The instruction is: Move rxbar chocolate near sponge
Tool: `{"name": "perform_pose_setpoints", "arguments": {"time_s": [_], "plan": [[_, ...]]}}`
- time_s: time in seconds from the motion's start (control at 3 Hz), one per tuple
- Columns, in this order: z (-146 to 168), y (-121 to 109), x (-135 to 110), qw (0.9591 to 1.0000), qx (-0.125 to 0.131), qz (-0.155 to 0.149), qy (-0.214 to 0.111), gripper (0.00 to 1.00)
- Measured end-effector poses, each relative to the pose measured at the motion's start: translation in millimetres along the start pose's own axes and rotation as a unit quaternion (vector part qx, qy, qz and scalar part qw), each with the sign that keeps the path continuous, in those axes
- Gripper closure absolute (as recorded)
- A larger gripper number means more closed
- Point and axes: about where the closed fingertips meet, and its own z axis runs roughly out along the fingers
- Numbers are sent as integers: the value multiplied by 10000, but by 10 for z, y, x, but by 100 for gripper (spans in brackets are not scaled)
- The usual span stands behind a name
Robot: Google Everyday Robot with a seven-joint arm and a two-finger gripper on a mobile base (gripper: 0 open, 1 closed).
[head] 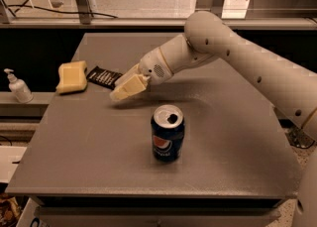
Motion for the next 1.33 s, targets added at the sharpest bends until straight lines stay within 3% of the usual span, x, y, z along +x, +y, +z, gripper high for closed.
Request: {"name": "perform_pose_setpoints", "arguments": {"time_s": [0.33,0.67,1.33], "plan": [[-8,0,-12,10000,-1,3,-8,0],[-126,-65,-34,9999,138,-5,-44,0],[-818,-400,-178,9961,839,-201,-201,0]]}}
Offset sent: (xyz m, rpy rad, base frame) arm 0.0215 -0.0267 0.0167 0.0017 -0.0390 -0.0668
